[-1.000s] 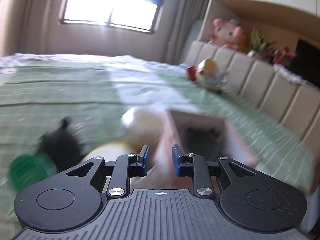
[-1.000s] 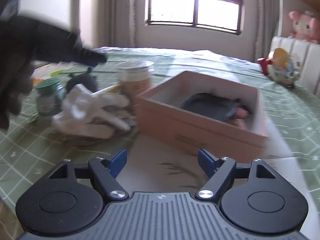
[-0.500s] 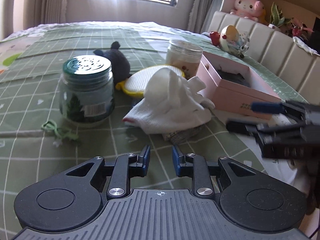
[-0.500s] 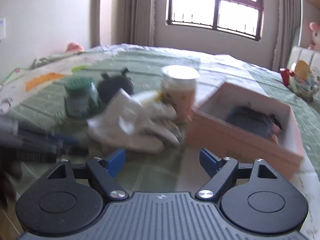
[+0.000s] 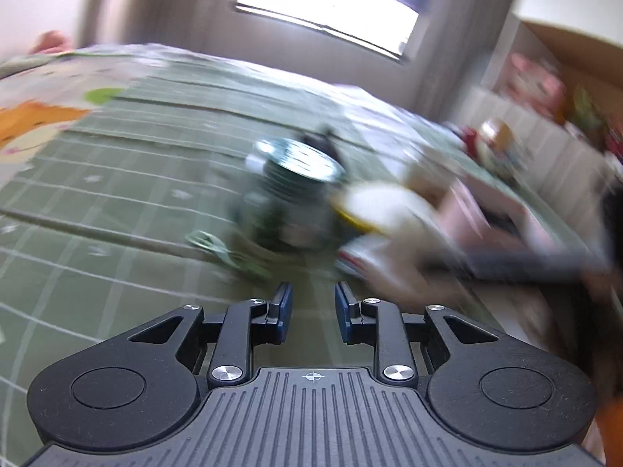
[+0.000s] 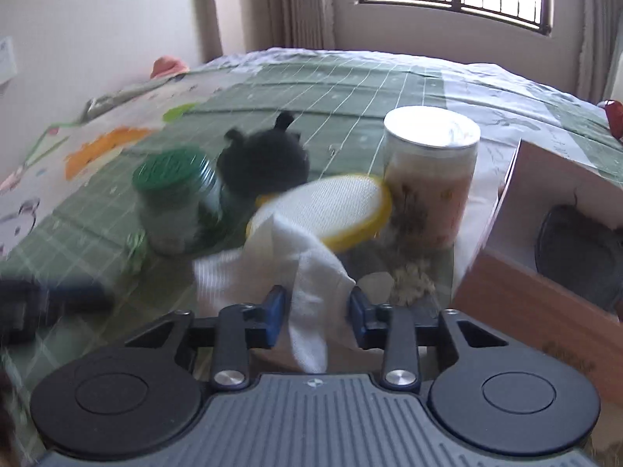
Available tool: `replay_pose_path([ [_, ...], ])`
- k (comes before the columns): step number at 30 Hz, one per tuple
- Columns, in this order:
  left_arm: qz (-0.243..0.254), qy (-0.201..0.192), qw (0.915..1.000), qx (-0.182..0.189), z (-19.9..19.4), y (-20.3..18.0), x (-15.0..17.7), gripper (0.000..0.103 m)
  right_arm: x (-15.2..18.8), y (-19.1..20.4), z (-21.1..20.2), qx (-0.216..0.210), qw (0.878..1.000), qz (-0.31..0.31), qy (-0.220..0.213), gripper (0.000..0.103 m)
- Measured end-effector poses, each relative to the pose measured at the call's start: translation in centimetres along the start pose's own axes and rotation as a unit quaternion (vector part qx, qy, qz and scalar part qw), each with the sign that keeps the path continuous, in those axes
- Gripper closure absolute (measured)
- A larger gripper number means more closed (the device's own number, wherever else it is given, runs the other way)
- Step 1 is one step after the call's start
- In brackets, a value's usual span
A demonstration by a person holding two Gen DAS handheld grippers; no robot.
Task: Organize soft objects
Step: 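Grasp the white sock on the grey cloth with the right tool, then pull the white sock off the pile with the right tool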
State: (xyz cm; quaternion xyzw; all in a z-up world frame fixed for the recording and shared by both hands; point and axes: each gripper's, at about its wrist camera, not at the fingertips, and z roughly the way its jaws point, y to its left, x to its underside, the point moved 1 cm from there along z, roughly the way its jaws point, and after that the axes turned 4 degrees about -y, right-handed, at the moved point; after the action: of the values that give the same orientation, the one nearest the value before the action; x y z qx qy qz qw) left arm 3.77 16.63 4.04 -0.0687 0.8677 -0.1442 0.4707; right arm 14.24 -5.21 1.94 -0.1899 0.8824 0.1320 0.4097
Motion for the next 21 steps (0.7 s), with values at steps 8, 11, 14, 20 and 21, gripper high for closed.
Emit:
replay_pose_path([
  [8,-0.031,-0.006,0.9953,-0.091,4.3,2.6,-2.2,0.076,6.0,2.1,-4.1,-0.029,0.999,-0.024,0.021,0.079],
  [11,0.016,0.012,0.9939,-0.108,5.8,2.1,-2.0,0.077,6.8,2.8,-5.0,-0.042,0.999,-0.030,0.016,0.078],
  [14,0.050,0.013,0.9932,-0.105,5.4,2.0,-1.4,0.076,7.1,3.0,-5.5,-0.039,0.998,-0.040,0.012,0.056],
  [20,0.074,0.051,0.9944,-0.055,4.3,1.8,-0.9,0.076,7.6,3.0,-5.3,-0.029,0.999,-0.044,0.008,0.022],
  [21,0.076,0.053,0.9944,-0.050,4.2,1.6,-0.8,0.076,7.7,3.0,-5.3,-0.028,0.999,-0.043,0.006,0.022],
])
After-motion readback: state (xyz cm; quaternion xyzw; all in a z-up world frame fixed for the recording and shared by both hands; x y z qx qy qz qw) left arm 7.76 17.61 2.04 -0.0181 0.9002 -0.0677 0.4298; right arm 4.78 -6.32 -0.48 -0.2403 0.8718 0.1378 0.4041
